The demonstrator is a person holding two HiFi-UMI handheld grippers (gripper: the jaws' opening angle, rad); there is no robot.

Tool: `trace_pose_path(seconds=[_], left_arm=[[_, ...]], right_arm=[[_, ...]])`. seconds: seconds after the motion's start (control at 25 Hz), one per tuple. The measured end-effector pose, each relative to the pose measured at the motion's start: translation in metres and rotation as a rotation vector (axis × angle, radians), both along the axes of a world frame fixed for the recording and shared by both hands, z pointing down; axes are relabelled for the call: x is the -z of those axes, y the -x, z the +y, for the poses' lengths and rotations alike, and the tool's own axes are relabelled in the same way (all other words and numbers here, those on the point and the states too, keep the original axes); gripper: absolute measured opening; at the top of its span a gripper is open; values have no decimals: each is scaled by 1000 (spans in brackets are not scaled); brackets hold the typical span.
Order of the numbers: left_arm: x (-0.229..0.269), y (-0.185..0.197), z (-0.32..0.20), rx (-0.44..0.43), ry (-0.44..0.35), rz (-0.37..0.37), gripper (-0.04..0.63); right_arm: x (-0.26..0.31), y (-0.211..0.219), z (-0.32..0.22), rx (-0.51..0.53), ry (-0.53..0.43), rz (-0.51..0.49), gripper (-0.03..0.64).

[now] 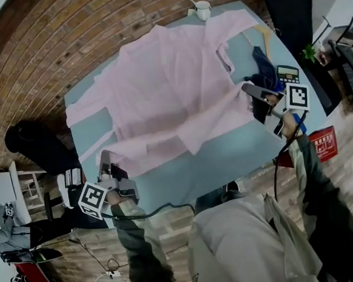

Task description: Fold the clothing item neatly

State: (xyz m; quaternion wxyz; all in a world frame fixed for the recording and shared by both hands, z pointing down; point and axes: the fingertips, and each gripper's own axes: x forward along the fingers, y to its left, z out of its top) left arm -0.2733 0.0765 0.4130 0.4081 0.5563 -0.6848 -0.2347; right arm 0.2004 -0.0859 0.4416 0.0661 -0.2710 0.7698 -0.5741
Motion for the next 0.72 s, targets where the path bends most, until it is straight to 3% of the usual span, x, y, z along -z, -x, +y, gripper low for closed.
trace_pose_path(seconds=[0.04, 0.08, 0.12, 0.2, 0.28, 0.44, 0.52, 0.6, 0.72], left_arm=[[-11, 5, -15, -10, 20, 23, 94], [-25, 0, -24, -48, 54, 56, 231], [-40, -12, -23, -107, 97, 86, 304], [-65, -41, -10, -223, 175, 103, 304], [-78, -56, 0, -288, 211, 80, 300], [-109, -77, 1, -431, 266, -21, 143], [-125, -85, -4, -494, 293, -72, 131], [-138, -87, -11, -519, 322, -98, 136], [-163, -84, -9, -485, 374, -56, 173]], right_arm=[[-17, 3, -15, -21, 62, 20, 23], [-35, 8, -20, -10, 137, 44, 25], [-51, 13, -14, 16, 207, 58, 26], [-71, 15, 14, 47, 253, 74, 26], [-73, 15, 39, 45, 183, 97, 26], [-77, 25, 53, 149, 57, 127, 26], [-91, 17, 31, 174, 72, 153, 26], [-79, -3, -15, 41, 88, 81, 26], [-44, -29, -74, -188, 103, -152, 31]])
